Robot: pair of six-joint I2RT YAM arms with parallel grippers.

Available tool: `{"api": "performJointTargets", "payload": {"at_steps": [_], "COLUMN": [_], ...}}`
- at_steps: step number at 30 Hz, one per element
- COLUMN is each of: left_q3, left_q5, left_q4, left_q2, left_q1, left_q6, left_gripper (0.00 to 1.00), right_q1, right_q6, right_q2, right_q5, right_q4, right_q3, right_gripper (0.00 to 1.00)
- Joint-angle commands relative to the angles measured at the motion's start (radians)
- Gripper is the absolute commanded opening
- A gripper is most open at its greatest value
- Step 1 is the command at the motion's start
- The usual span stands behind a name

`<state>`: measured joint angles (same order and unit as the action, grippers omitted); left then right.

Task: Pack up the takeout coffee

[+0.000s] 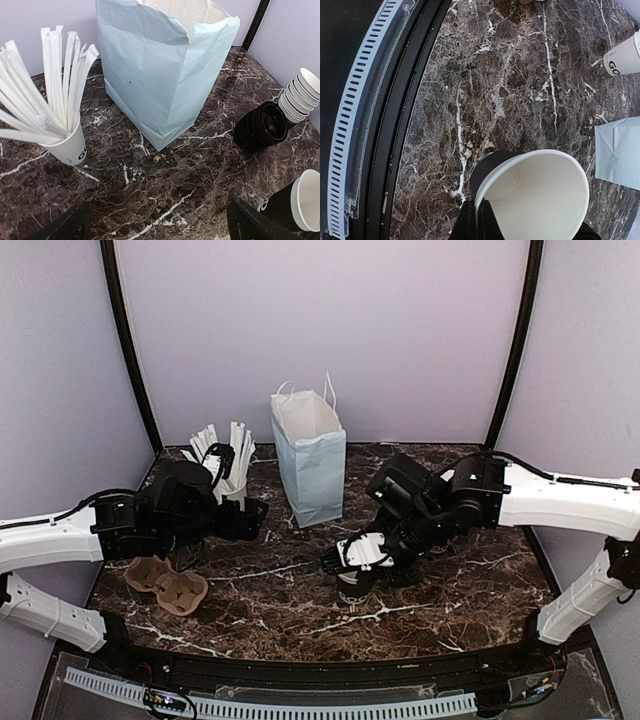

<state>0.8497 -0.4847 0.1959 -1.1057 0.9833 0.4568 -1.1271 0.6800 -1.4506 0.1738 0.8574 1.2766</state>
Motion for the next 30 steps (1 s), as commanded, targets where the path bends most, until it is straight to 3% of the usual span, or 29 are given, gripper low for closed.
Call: {"api": "performJointTargets", "payload": {"at_steps": [1,7,13,19,26,30], "left_q3": [0.082,0.192,0.282,0.298,0.354,0.416], "left_q5": [0.055,0.133,0.241,0.286,0.335,0.379], "left_q4": [-0.009,0.03,0.089,0.084,0.084,0.083], "left_q2": [-0.079,-0.205,-0.307,-0.326,-0.379,-0.428], "left_q1": [-0.009,-0.009,-0.014,-0.014,-0.014,-0.014], "left_q6": [-0.131,-0.178,-0.142,-0.137,-0.149,-0.165], "left_gripper": [0.97,0.96,0.88,0.87,0.84,0.81], "right_q1": [-0.037,-0.05,-0.054,-0.054,-0.056,-0.048], "right_q6": [-0.009,-0.024,-0.033,-0.04,-0.049,-0.052], "right_q2": [-0.024,-0.056,-0.065,-0.049,-0.002,0.075], "right_q5": [-0.014,-0.01,0.008,0.004,-0.017,-0.055], "right_q4": [-0.082,-0.129,-0.165,-0.196,-0.187,-0.172], "right_q3": [-0.028,-0.067,-0.12,-0.154,-0.169,-0.197], "right_gripper": [0.0,0.0,0.0,0.0,0.2,0.23]}}
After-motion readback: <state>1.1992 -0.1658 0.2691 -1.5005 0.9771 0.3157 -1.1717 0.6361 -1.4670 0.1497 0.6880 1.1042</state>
